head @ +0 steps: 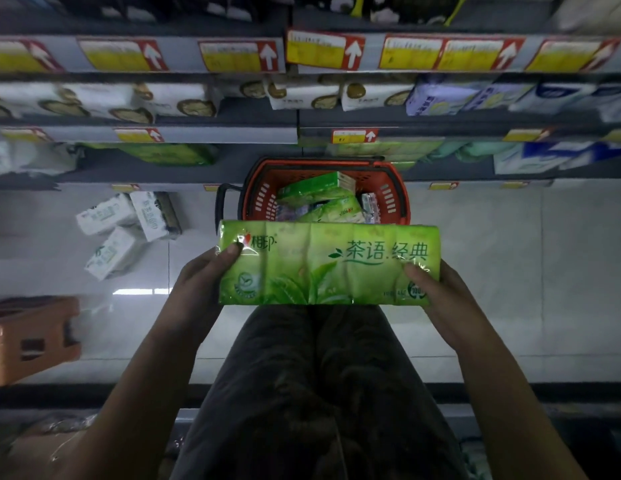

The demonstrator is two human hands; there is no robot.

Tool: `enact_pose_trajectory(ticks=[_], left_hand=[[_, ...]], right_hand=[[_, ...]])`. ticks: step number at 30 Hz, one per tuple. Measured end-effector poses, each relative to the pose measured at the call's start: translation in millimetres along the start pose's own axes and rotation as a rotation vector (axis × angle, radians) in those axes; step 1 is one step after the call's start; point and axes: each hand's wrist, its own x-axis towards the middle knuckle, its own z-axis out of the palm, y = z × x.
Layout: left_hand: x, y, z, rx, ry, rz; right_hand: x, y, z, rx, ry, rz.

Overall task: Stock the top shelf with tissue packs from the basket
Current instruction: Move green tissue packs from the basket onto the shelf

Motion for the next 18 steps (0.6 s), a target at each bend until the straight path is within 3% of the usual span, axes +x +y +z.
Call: enact_pose_trajectory(ticks=[15,18], left_hand=[[-48,73,48,0.001,-0.002,0.276],[-57,89,53,-0.007,-0.068,0.309]], right_hand=[[-45,-88,-10,-0.013,0.006,-0.266],[-54,-105,-12,-0.001,0.011,-0.311]])
